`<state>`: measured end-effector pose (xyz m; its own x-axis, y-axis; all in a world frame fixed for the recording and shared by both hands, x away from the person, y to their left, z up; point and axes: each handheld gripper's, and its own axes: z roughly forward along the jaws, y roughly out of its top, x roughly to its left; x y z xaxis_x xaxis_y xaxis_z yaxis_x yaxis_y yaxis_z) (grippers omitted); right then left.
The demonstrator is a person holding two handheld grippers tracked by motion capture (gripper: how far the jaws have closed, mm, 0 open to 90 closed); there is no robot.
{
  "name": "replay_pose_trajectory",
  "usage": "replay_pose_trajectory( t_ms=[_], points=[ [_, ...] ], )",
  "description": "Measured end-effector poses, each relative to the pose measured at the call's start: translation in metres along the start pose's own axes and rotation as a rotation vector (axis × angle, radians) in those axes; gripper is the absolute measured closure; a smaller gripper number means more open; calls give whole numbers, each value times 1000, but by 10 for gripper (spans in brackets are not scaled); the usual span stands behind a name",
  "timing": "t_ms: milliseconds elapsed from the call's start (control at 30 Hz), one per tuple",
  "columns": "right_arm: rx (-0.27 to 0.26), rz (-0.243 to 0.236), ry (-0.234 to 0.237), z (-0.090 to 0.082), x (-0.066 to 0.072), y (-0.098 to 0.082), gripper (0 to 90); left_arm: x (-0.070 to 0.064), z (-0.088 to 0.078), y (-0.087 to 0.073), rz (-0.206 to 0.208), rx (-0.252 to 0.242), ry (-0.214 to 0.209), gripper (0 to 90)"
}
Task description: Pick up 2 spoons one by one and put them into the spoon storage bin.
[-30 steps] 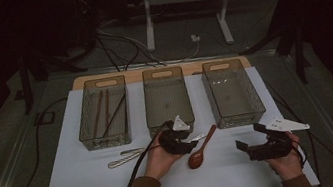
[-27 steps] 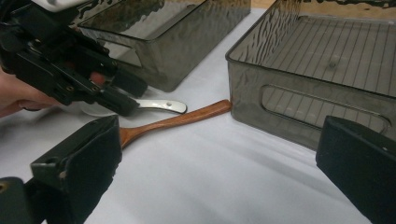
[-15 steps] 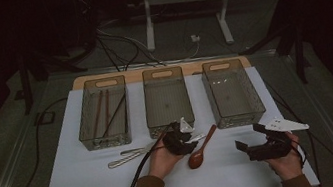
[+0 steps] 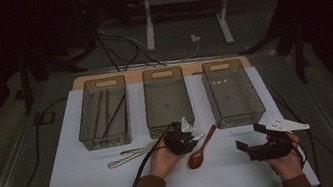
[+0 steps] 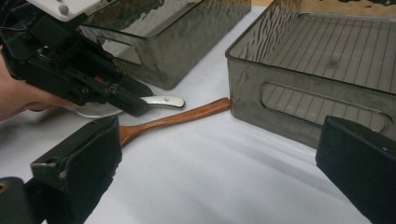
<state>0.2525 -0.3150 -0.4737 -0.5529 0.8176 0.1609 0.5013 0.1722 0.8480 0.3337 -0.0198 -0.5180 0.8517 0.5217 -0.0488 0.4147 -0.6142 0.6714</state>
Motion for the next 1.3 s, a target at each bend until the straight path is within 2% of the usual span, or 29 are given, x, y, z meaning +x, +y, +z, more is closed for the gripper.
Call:
replay_pose_trajectory(
  t_ms=[67, 367, 533, 733, 867, 1033, 1300],
  points=[
    [0, 1, 0, 0, 0, 0, 3, -1, -4, -1, -14, -22, -5, 756],
    [-6, 4, 2, -1, 0, 1, 3, -4, -26, -7, -10, -99, 8, 757],
    [-6, 3, 0, -1, 0, 1, 3, -4, -42, -14, -26, -143, 15, 758],
    [-11, 5, -1, -2, 0, 1, 3, -3, -55, -23, -30, -161, 32, 759],
    [-5, 3, 0, -1, 1, 0, 3, -3, -60, -28, -49, -184, 19, 759],
    [-5, 4, 1, 0, 1, 0, 3, -3, -67, -31, -52, -198, 25, 760],
    [1, 2, 3, 1, 1, -1, 3, 3, -78, -34, -80, -231, 28, 760]
  ],
)
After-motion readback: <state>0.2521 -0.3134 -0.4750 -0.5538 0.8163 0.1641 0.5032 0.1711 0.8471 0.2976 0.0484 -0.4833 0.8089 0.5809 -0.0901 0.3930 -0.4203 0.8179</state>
